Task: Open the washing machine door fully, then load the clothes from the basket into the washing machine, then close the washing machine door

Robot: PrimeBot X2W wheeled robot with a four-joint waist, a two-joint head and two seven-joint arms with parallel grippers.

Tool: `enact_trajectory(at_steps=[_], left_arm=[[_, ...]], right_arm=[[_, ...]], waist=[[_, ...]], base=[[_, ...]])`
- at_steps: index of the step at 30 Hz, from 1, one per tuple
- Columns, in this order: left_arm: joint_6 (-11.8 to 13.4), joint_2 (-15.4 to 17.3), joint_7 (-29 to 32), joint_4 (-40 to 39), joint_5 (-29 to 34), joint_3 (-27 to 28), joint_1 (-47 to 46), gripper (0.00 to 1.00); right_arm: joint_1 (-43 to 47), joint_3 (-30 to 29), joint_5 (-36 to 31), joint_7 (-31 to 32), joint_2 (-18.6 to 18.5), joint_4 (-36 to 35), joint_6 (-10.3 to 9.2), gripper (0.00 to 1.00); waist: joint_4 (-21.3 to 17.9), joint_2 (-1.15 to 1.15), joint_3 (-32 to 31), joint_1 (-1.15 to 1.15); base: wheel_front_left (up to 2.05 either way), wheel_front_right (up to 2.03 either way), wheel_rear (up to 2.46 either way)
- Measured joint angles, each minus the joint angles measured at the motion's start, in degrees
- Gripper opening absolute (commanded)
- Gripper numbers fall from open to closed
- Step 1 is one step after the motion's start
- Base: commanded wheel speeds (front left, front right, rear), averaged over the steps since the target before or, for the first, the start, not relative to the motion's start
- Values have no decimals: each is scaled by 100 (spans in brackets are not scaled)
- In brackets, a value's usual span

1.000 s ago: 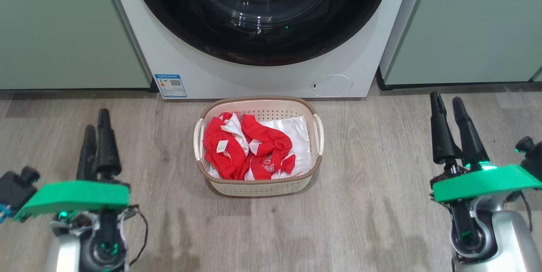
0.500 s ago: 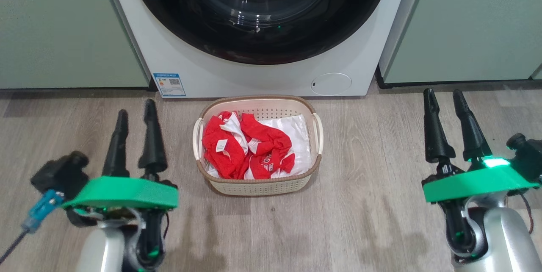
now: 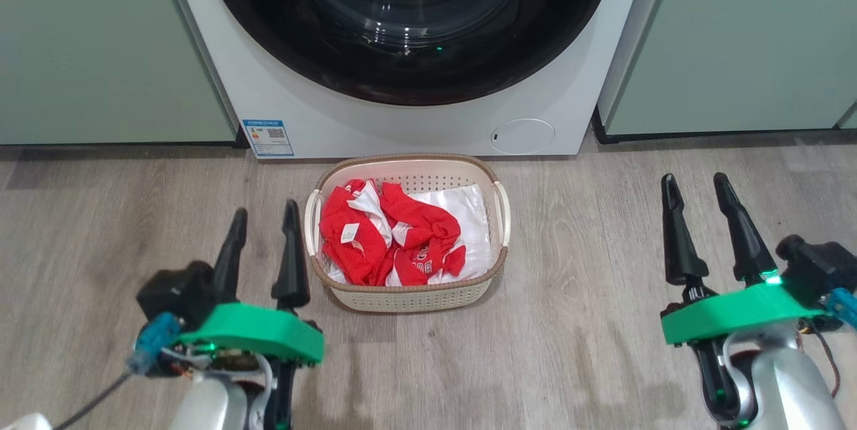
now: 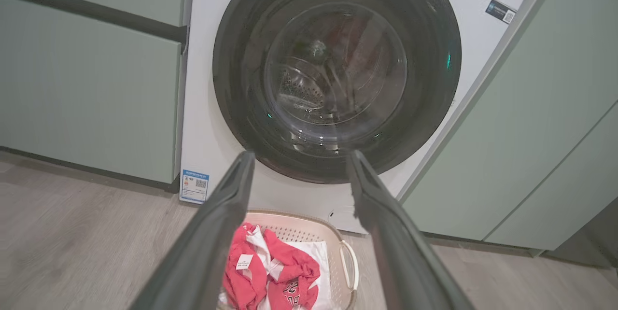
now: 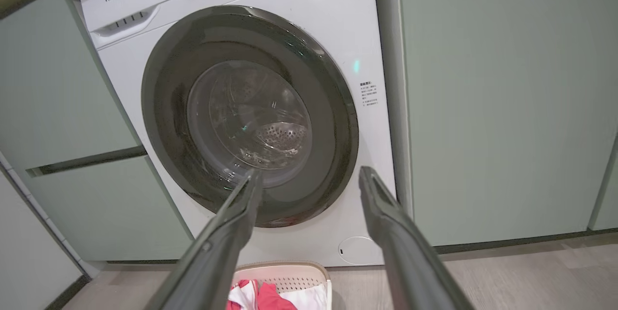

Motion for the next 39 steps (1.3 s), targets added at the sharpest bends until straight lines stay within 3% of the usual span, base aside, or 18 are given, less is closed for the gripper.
enact_trajectory(at_steps=[8, 21, 25, 39], left_arm=[[56, 9, -105, 567, 515, -127, 55, 100], [398, 18, -345, 545, 1516, -380, 39, 100], [469, 19, -403, 530, 1741, -465, 36, 100], [500, 24, -454, 666, 1837, -504, 12, 100]], right_arm=[[0, 4, -628, -143, 0, 211, 0, 100], [-16, 160, -1455, -339, -1, 427, 0, 100], [-25, 169, -960, -419, -2, 679, 0, 100], [-115, 241, -1140, -475, -5, 826, 0, 100]], waist=[[-2, 0, 22, 0], [9, 0, 45, 0], [14, 0, 38, 0], [5, 0, 80, 0]], base=[[0, 0, 0], [0, 0, 0], [0, 0, 0], [0, 0, 0]])
